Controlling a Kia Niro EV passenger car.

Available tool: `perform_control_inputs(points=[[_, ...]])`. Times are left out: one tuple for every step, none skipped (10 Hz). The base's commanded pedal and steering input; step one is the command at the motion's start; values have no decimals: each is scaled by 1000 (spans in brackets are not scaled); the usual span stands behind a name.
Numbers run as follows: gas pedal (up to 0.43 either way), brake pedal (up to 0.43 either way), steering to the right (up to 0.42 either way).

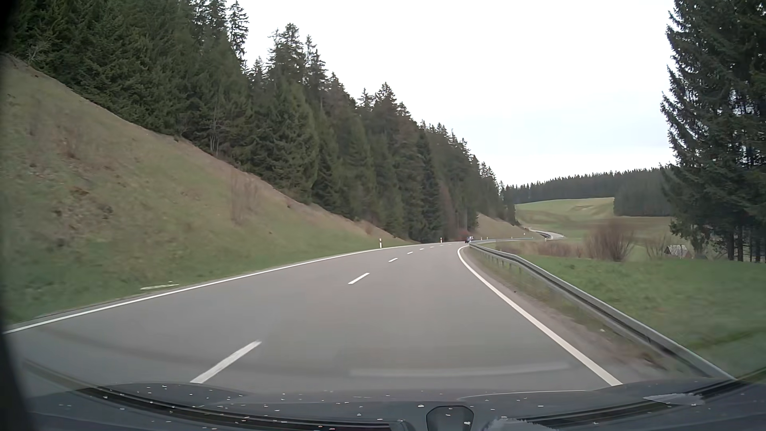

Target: Follow the waypoints while adhering to traffic rules and regulations

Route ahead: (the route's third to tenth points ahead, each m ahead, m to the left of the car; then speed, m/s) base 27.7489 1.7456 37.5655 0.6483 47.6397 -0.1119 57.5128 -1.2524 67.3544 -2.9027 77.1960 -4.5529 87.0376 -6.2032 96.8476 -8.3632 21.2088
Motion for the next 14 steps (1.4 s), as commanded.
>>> perform_control_inputs(points=[[138, 0, 13], [138, 0, 12], [138, 0, 12], [138, 0, 12], [138, 0, 11], [138, 0, 12], [138, 0, 11], [138, 0, 11], [138, 0, 11], [138, 0, 12], [138, 0, 11], [138, 0, 11], [138, 0, 11], [138, 0, 11]])
